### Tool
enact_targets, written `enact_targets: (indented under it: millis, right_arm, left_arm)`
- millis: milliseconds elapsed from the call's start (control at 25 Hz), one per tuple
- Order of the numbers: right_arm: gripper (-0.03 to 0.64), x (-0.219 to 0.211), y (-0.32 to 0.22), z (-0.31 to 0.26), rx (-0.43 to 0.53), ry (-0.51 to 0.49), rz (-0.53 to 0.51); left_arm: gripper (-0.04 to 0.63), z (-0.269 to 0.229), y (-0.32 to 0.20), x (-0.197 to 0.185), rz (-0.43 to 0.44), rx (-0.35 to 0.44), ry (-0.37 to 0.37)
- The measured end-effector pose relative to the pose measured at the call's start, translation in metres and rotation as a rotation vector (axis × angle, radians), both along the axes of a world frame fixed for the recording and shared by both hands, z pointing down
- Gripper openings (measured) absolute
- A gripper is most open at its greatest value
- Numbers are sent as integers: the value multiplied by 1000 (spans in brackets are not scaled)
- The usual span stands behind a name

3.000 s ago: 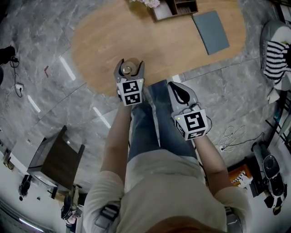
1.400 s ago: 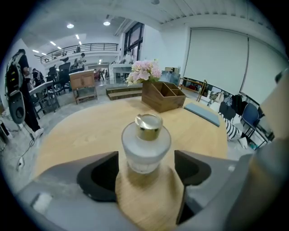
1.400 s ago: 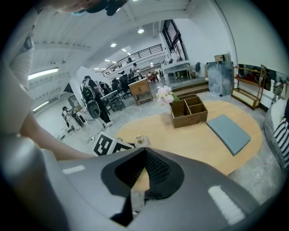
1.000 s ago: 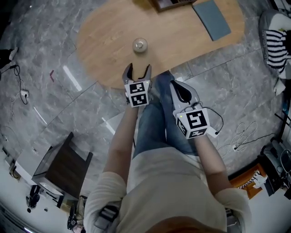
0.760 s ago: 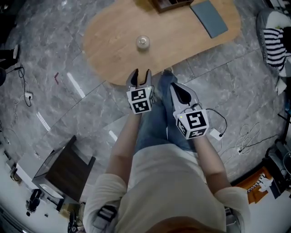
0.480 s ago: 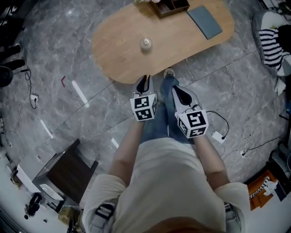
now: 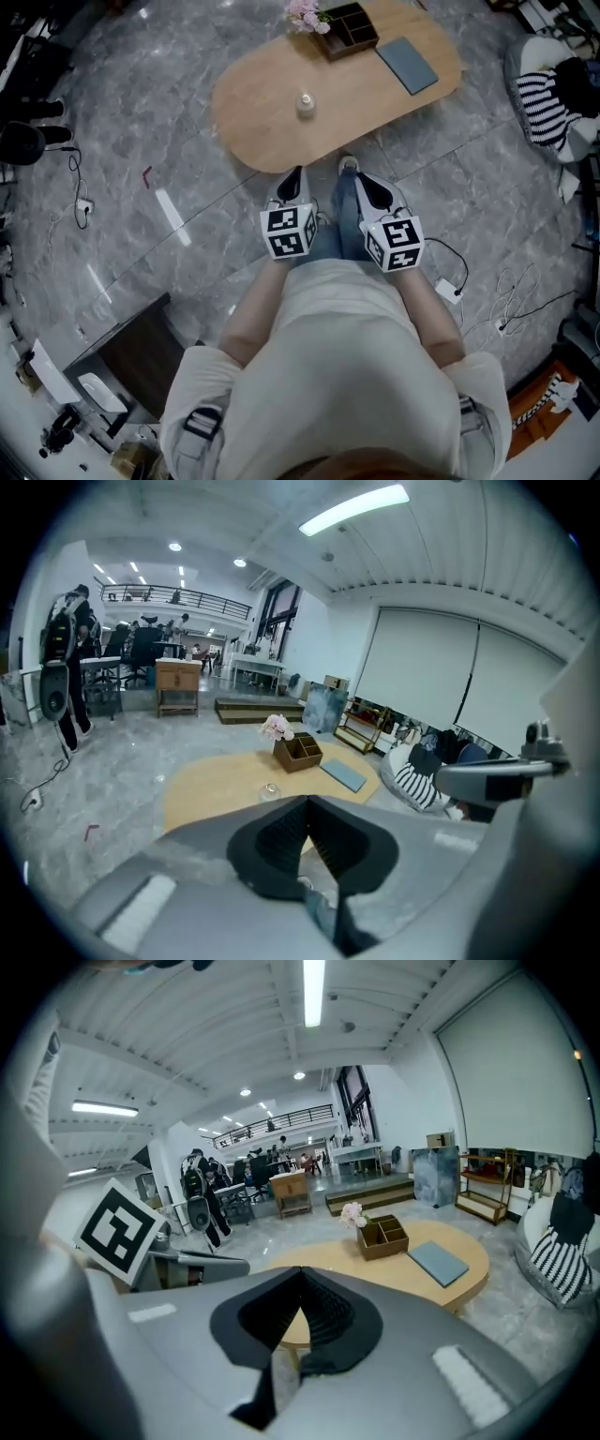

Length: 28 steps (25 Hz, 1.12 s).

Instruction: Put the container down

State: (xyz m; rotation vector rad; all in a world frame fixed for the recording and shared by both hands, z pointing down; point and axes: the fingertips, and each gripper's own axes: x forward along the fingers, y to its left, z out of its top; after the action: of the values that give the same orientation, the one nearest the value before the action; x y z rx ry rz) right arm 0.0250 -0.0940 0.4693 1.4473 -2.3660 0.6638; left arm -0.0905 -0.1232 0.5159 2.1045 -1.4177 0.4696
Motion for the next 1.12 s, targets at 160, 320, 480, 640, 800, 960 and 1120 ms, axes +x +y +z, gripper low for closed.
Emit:
enact_targets:
  millis: [160, 320, 480, 640, 800, 960, 1120]
  right_arm:
    - [2, 2, 2, -29, 24, -15, 3]
    - [2, -1, 0, -53, 47, -27, -14]
    - [2, -3, -3, -68, 69, -27, -37]
    - [2, -2, -4, -80, 85, -21, -43]
    - [2, 0, -6, -87, 103, -14, -43]
    - [2, 4, -8, -90, 109, -27, -26]
    - [0, 4, -9, -92, 104, -43, -14]
  left_arm:
    - [-1, -34, 11, -2, 21, 8, 19]
    - [-1, -65, 17, 3, 75, 30, 41]
    - [-1, -88, 18, 7, 94, 39, 61]
    - [0, -103, 19, 11, 114, 49, 87]
    - [-2, -109, 16, 6, 106, 60, 93]
    - [-1, -107, 14, -2, 77, 52, 97]
    - [-2, -107, 15, -5, 71, 56, 99]
